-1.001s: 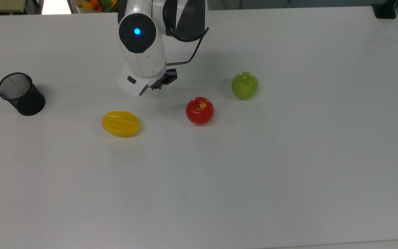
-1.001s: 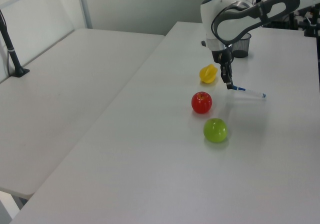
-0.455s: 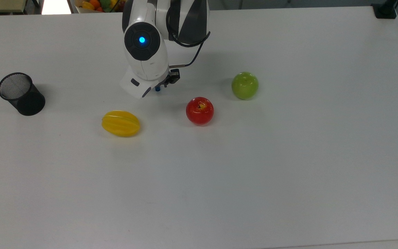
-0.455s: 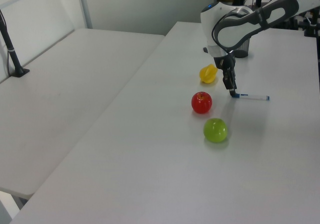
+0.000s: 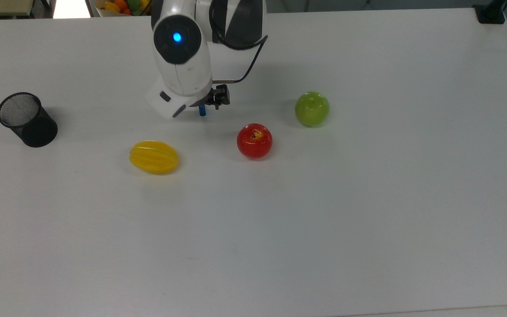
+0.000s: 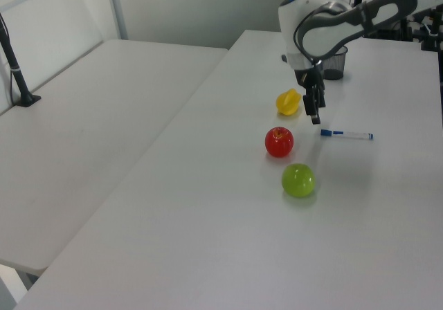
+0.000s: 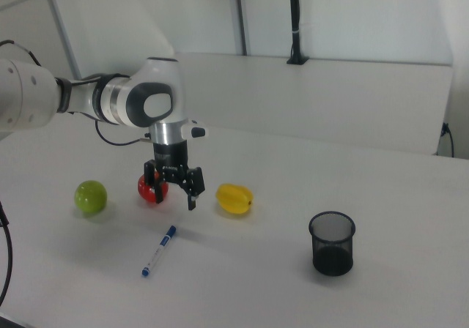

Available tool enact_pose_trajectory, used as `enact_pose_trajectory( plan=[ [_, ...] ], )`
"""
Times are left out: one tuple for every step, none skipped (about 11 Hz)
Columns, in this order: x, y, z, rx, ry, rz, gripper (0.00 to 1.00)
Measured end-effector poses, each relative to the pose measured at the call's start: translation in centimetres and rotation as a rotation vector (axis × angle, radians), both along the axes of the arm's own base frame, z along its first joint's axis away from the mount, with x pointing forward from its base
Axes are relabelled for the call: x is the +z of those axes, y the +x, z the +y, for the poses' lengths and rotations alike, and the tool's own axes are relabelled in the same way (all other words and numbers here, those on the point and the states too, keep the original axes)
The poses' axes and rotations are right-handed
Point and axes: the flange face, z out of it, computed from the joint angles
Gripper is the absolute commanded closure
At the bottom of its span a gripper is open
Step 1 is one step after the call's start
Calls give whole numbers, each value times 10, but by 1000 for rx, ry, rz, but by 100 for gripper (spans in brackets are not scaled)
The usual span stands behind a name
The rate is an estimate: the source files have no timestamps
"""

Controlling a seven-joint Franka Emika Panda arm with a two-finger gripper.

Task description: Take marker pen

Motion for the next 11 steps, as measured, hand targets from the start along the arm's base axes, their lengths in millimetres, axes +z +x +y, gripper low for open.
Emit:
enact_pose_trajectory(
  plan=[
    [20, 2, -4, -24, 0, -36, 0],
    [55, 5, -14, -64, 7, -99, 0],
    [91, 4, -25, -100, 21, -161, 0],
    [123, -1, -33, -128, 40, -207, 0],
    [143, -8, -38, -142, 53, -226, 0],
    [162, -14, -42, -152, 64, -236, 0],
    [182, -23, -48, -162, 73, -242, 0],
    [210, -36, -56, -174, 83, -244, 0],
    [233, -49, -62, -182, 90, -243, 0],
    [248, -60, -67, -187, 97, -238, 0],
    [258, -69, -71, -182, 102, -232, 0]
  ],
)
